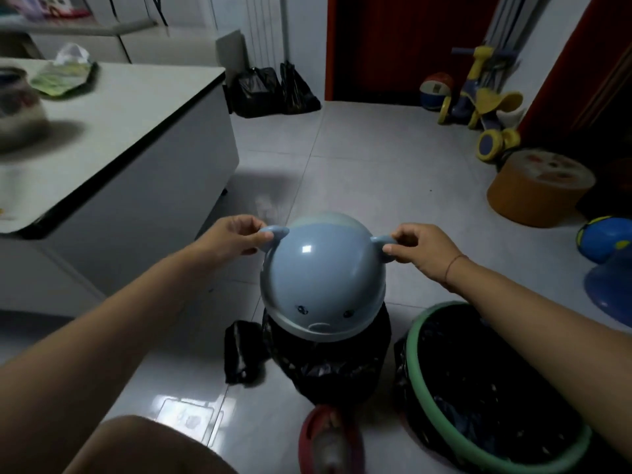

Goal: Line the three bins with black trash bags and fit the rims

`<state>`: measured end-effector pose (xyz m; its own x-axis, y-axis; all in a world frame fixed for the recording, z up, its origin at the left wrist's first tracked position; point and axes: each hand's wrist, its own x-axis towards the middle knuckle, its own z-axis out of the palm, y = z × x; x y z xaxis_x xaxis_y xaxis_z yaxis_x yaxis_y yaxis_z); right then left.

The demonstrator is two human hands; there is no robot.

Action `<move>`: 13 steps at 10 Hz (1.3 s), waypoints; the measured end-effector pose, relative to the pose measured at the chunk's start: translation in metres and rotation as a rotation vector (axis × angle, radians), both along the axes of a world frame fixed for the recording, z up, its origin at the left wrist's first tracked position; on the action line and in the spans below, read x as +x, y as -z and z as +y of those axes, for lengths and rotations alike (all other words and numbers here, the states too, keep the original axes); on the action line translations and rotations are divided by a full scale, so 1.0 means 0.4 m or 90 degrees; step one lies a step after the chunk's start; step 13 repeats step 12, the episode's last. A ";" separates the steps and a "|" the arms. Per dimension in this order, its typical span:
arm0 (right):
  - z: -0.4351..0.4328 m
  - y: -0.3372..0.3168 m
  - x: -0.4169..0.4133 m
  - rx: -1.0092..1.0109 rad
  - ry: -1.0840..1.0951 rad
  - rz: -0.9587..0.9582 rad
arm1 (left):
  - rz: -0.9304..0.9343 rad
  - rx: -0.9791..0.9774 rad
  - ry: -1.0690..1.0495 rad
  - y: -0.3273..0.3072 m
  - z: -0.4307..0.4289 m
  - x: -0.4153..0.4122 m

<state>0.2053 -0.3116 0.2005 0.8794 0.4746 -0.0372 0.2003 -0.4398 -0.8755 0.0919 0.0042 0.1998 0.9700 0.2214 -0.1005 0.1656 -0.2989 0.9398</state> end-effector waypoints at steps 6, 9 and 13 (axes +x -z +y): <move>-0.034 0.108 -0.081 -0.094 -0.012 -0.006 | 0.049 -0.094 -0.044 0.170 -0.079 -0.122; -0.038 0.144 -0.089 -0.089 0.015 0.020 | 0.045 -0.059 -0.048 0.203 -0.073 -0.101; -0.062 0.098 -0.131 -0.075 0.060 0.044 | 0.052 0.056 -0.238 0.180 -0.155 -0.152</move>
